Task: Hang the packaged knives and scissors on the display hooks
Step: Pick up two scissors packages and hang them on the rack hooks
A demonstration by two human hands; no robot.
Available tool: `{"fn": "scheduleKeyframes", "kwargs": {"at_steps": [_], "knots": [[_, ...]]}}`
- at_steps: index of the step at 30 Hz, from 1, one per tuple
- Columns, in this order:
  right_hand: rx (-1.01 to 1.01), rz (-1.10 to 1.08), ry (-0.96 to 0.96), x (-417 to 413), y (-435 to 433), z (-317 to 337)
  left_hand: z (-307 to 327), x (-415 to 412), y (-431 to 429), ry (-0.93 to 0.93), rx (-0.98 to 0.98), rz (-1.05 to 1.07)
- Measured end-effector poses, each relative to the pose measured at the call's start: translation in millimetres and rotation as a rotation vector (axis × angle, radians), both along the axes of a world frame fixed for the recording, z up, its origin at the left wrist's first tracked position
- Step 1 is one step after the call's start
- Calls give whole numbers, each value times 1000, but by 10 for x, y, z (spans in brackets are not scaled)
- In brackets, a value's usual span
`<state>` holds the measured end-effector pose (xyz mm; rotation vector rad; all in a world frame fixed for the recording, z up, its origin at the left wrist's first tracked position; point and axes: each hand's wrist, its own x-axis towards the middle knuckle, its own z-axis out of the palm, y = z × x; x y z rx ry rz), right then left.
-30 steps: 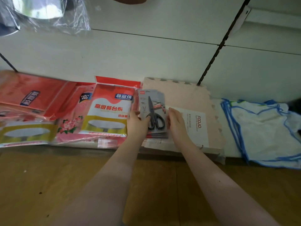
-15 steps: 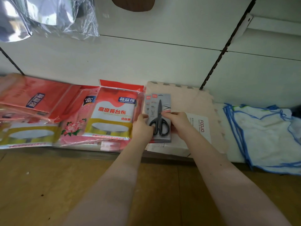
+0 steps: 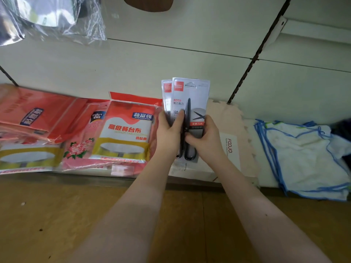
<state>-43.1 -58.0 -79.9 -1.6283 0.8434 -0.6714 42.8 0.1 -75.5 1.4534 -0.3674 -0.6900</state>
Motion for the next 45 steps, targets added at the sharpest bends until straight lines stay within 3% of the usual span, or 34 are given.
{"fn": "scheduleKeyframes", "kwargs": {"at_steps": [4,11,15,20,27,33,45], "knots": [[-58,9,-14,-54,-3,2,12,-7,-14,-18,-131,-21],[-27,41,-15,-165,26,-104,-129,-112,26,-187,-100,-150],[41,13,-121,-172,24,-77,-107,-161,38,-207,-116,-155],[18,-137,-206,-115,46,89,18,-244,37,-147,-140,-121],[93,-83,-152,-371,309,544,406,-524,350,-36,-155,-85],[281,-115,-160,-675,770,1537,1433,-786,774,-52,6,-76],[325,-103,-189,-1287,1282,4171,4101,-1167,1381,-317,179,-259]]}}
